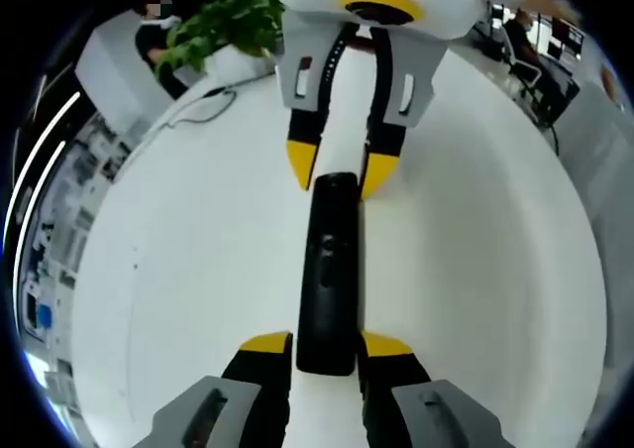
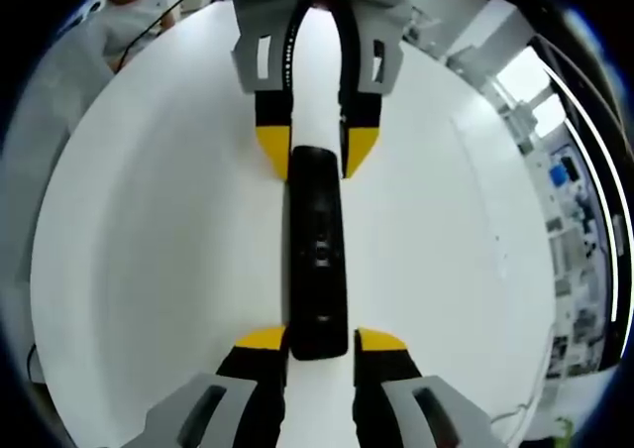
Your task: Press the specified remote control buttons in sequence, fully releasing each button before pressing the next.
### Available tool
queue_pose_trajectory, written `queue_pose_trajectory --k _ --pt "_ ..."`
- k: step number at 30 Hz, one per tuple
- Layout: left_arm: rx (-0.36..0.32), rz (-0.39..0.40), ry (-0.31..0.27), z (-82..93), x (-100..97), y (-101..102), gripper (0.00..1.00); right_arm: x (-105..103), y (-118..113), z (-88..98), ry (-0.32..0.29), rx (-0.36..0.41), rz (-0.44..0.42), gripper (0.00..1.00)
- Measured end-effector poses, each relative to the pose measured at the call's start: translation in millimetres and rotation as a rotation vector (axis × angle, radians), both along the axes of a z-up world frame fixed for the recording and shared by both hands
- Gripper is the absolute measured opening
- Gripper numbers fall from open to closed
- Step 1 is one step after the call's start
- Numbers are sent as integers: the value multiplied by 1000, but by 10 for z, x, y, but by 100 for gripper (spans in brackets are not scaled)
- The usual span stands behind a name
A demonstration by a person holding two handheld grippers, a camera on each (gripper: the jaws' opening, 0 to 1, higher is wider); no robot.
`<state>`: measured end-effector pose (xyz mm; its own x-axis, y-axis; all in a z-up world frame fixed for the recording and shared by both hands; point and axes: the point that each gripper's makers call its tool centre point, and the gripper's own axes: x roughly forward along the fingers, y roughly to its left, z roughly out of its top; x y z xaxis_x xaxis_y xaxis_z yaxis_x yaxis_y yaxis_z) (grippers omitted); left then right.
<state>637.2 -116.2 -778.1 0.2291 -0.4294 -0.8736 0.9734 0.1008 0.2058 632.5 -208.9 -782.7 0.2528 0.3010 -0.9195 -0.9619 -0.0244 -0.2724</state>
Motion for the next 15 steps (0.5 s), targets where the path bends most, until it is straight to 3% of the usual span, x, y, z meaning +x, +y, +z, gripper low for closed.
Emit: queue_pose_trajectory --k 7,9,15 --pt "-1 14 -22 14 25 9 30 -4 2 26 -20 0 -6 26" --pt "-3 19 -27 18 33 12 31 25 13 45 -54 5 9 27" --pt "-14 42 -36 34 60 47 37 59 53 90 -36 64 -33 28"
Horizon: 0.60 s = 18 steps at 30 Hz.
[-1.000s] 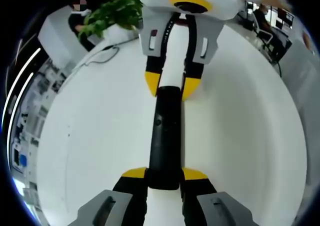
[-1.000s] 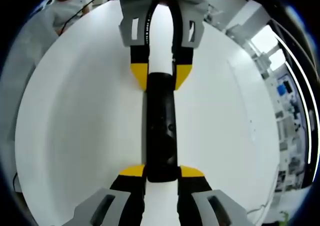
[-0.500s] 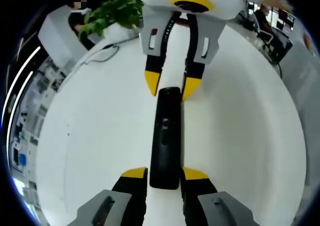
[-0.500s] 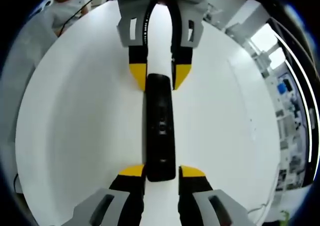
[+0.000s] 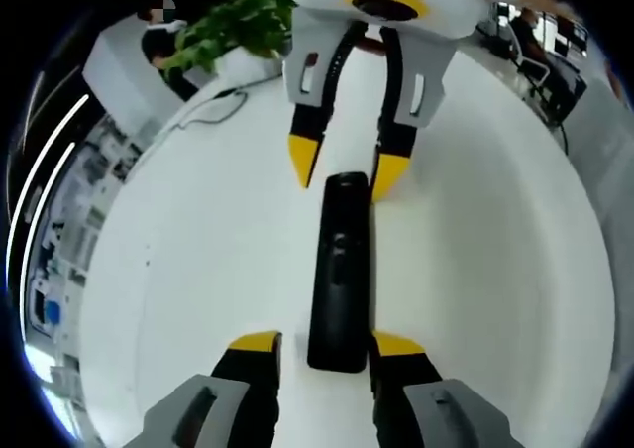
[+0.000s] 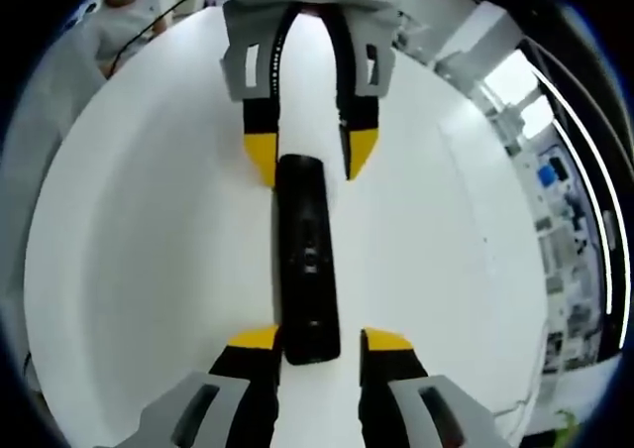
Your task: Press the specified remote control buttons in sequence, fully releasing each button before pressing the next.
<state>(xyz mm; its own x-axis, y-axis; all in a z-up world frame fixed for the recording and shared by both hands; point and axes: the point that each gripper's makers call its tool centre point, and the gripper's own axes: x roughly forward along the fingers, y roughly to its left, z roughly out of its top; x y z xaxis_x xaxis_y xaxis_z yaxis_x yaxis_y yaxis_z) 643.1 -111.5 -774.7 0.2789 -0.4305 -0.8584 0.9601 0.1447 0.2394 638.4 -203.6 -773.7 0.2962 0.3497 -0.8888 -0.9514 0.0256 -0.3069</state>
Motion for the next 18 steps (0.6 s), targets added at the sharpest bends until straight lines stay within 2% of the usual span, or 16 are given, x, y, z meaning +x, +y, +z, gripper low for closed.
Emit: queue_pose_trajectory --k 5,9,18 --pt "-26 24 9 41 -1 31 39 22 0 14 -2 10 -7 28" --pt "-88 56 14 150 -22 -6 44 56 -4 70 -9 35 -21 30" --pt "-164 110 -21 309 21 9 46 68 -2 173 -22 85 -50 34"
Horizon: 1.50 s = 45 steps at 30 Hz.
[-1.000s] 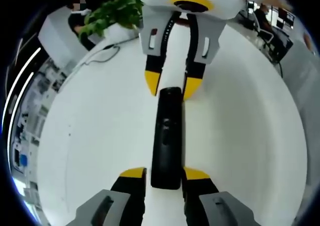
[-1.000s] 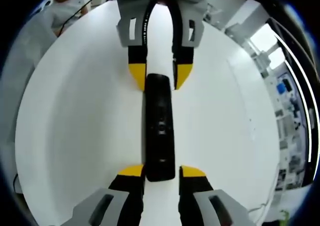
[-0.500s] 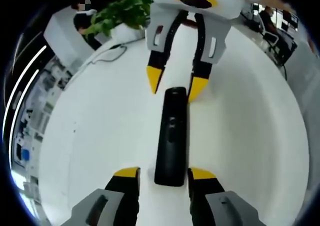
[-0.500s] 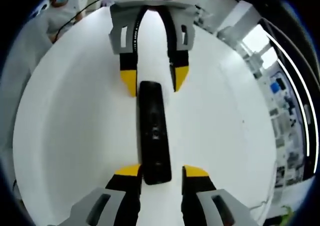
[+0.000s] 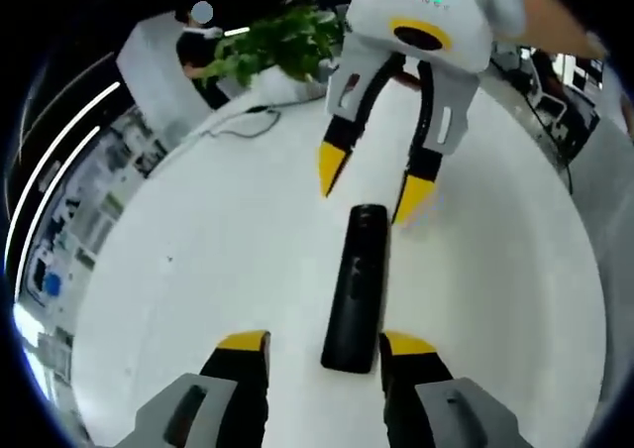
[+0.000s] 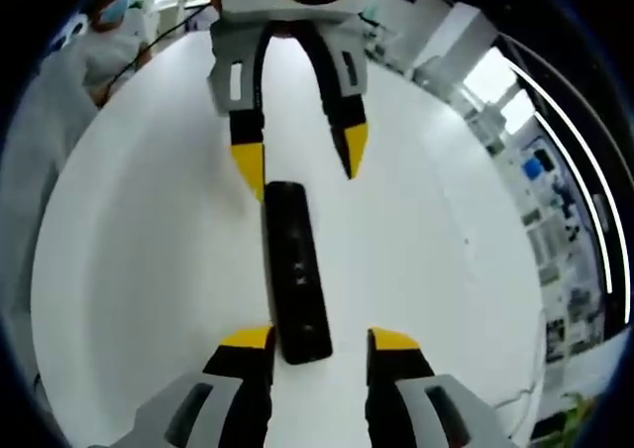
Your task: Press the specified remote control buttons in sequence, fully releasing each button before pressing the next.
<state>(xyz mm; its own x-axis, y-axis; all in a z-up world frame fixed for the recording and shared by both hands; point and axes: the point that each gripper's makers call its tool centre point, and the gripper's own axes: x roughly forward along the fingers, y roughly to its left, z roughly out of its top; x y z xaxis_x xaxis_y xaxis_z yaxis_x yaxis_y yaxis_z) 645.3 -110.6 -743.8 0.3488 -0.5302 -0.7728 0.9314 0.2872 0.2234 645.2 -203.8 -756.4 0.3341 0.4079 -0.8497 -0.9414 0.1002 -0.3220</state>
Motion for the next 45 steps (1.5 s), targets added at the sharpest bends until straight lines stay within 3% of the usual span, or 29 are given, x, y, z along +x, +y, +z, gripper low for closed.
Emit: queue_pose_trajectory --k 9,17,29,33,39,41,45 --pt "-116 70 -16 253 -41 18 50 -23 5 147 -22 62 -40 37" --pt "-152 100 -42 366 -137 41 57 -127 7 328 -49 121 -68 40" --pt "-228 118 -89 697 -437 0 61 -322 -55 653 -91 237 -152 44" --pt "-287 161 -89 818 -492 45 63 -438 -114 726 -100 266 -175 45" --pt "-307 183 -99 893 -676 126 63 -608 -192 842 -114 314 -213 47" --pt "-373 215 -62 924 -738 120 63 -684 -177 911 -114 359 -234 48" --pt "-374 230 -77 957 -815 187 64 -815 -201 982 -125 382 -251 48"
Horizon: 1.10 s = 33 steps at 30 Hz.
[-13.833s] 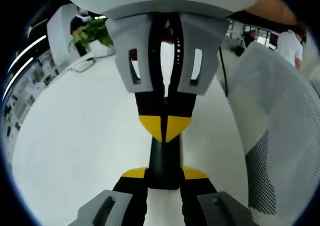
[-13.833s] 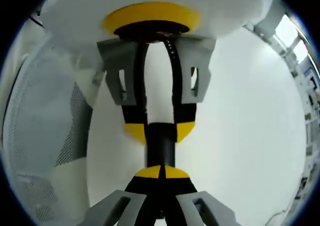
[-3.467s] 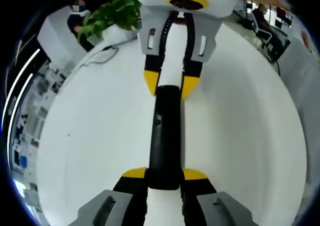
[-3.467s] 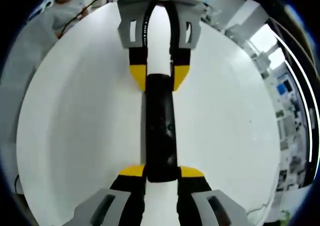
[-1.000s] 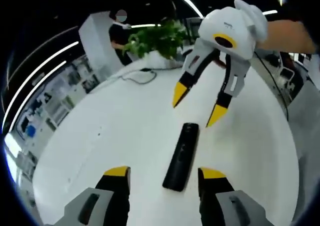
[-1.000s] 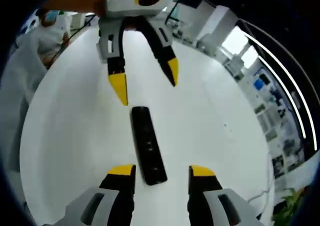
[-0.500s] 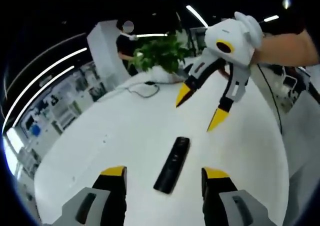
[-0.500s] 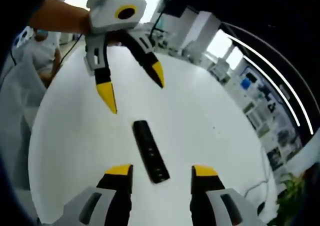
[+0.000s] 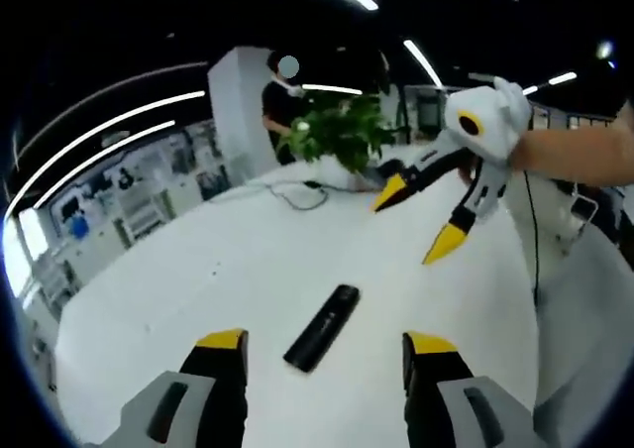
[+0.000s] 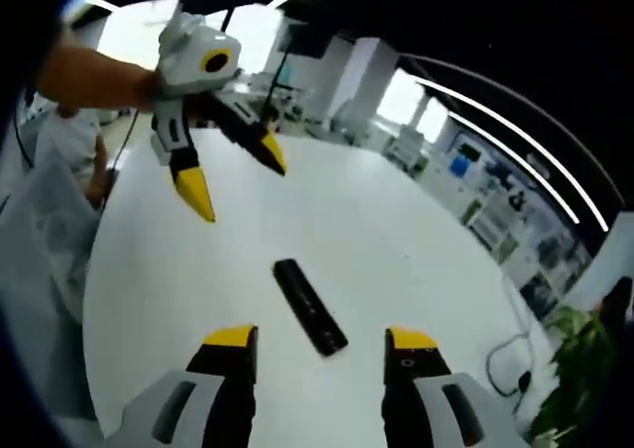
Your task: Press the specified remote control buttons in sequence, fully releasing each button before pressing the next.
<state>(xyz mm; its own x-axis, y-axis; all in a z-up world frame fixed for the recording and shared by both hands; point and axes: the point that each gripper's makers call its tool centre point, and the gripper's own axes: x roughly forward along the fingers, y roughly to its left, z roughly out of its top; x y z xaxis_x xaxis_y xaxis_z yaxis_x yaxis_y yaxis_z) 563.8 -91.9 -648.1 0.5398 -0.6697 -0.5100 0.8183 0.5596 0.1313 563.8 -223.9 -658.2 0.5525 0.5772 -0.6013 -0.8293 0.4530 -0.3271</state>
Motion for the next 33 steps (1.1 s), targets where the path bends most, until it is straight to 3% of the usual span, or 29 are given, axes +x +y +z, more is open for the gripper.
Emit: queue_pose_trajectory --k 3,9,21,33 --pt "-59 16 17 59 -96 -7 65 -143 25 78 -6 39 -11 49" --pt "-61 20 -17 152 -317 -13 65 -293 24 145 -21 71 -23 49" --pt "-71 36 -40 171 -651 45 65 -542 -10 243 -38 173 -52 50" --pt "-147 90 -72 346 -928 151 65 -819 -60 288 -51 232 -66 52"
